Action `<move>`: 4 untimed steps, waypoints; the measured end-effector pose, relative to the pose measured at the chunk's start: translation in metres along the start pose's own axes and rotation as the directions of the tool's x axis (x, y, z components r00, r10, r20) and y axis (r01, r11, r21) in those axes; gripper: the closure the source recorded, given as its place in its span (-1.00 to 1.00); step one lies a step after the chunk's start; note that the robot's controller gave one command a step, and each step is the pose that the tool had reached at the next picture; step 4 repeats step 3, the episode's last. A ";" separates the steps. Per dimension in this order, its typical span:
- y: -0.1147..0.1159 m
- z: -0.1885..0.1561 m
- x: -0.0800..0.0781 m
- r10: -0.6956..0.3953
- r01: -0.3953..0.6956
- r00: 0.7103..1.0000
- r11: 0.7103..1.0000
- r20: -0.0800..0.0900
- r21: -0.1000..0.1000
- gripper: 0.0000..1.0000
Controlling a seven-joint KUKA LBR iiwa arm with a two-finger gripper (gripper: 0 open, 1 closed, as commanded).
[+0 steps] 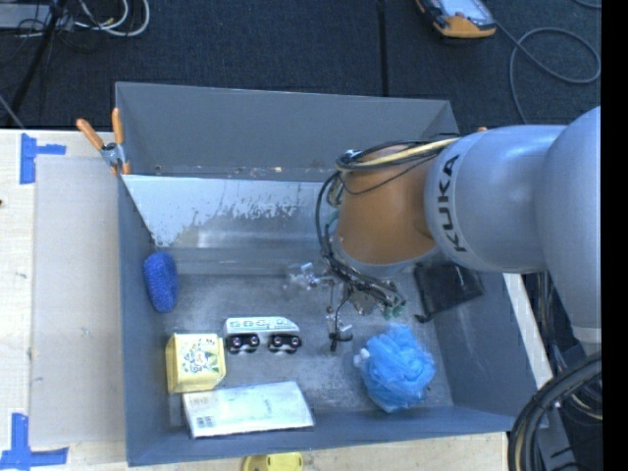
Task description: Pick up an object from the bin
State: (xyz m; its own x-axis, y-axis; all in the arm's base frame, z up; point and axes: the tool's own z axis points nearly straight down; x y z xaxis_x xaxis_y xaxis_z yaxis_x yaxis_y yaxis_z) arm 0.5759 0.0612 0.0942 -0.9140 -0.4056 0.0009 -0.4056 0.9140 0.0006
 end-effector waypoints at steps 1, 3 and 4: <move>0.020 0.007 -0.021 -0.083 0.083 0.997 0.997 -0.001 -0.002 -1.00; 0.044 0.024 -0.068 -0.289 0.289 0.957 0.957 0.004 0.002 1.00; 0.044 0.024 -0.068 -0.289 0.289 0.957 0.957 0.004 0.002 1.00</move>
Offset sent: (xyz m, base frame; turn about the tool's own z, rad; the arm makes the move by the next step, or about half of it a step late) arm -0.0080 0.0980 -0.0242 -0.1584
